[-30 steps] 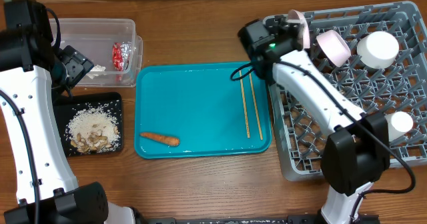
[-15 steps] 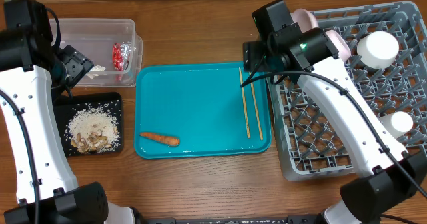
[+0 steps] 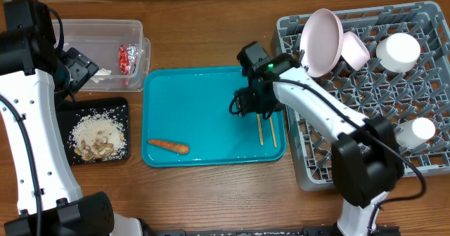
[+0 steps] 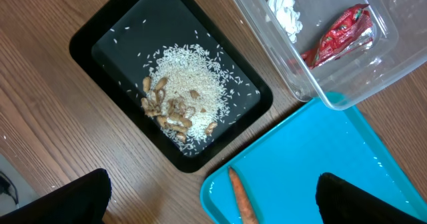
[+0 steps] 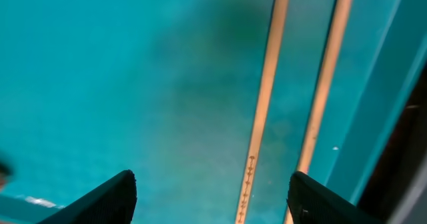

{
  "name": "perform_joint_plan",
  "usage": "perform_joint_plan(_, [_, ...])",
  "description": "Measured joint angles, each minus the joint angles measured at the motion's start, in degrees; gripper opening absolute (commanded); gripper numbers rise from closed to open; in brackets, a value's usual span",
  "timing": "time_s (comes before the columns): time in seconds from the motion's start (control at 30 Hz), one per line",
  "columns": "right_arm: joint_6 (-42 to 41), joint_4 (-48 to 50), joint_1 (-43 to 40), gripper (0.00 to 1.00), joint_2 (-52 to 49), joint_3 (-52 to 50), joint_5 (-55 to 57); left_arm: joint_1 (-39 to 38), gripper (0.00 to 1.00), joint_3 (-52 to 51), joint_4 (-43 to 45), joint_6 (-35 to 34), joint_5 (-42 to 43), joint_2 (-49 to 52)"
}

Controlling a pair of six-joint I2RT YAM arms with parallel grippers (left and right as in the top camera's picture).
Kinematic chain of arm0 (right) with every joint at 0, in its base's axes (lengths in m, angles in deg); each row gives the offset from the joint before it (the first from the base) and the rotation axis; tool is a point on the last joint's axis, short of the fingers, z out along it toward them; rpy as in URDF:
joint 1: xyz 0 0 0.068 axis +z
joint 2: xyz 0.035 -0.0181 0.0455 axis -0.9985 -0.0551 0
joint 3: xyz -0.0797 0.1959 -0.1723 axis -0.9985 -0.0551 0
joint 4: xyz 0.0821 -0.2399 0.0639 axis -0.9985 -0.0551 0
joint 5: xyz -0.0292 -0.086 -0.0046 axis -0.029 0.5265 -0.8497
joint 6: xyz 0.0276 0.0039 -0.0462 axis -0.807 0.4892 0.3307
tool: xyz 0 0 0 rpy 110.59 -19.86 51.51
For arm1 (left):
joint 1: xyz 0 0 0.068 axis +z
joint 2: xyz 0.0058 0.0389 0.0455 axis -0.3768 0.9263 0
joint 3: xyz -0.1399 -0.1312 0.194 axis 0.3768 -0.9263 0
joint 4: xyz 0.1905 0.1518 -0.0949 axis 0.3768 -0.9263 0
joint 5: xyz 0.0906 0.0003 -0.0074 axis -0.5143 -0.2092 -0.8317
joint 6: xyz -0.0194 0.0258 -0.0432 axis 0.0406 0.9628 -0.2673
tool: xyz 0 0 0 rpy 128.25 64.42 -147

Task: Sort waste into correct bins and load items into the dishwasher
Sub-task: 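Grasp a wooden chopstick with the right gripper and place it in the rack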

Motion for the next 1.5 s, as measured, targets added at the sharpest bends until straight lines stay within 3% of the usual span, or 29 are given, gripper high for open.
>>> perform_joint_plan(0.13, [-0.61, 1.22, 0.02, 0.71, -2.84, -1.60, -0.15, 0.00, 1.00, 0.00, 0.00, 0.00, 0.00, 0.00])
perform_joint_plan(0.37, [-1.07, 1.62, 0.02, 0.56, -7.13, -2.19, -0.20, 0.00, 1.00, 0.00, 0.00, 0.00, 0.00, 0.00])
perform_joint_plan(0.57, [-1.49, 2.23, 0.02, 0.28, -7.15, -2.19, -0.17, 0.00, 1.00, 0.00, -0.02, 0.00, 0.00, 0.00])
perform_joint_plan(0.7, [-1.22, 2.32, 0.02, 0.19, -7.19, -2.19, -0.24, 0.00, 1.00, 0.00, 0.00, 0.00, 0.00, 0.00])
perform_joint_plan(0.77, [-1.18, 2.36, 0.02, 0.04, -7.21, -2.19, -0.22, 0.00, 1.00, 0.00, 0.00, 0.00, 0.00, 0.00])
perform_joint_plan(1.23, [-2.75, -3.28, -0.17, 0.04, -5.99, 3.26, -0.85, 0.00, 1.00, 0.00, 0.35, 1.92, 1.68, 0.00])
perform_joint_plan(1.5, [0.74, -9.60, -5.49, 0.04, 10.29, 11.43, 3.54, 0.00, 1.00, 0.00, 3.61, 10.78, 7.17, 0.00])
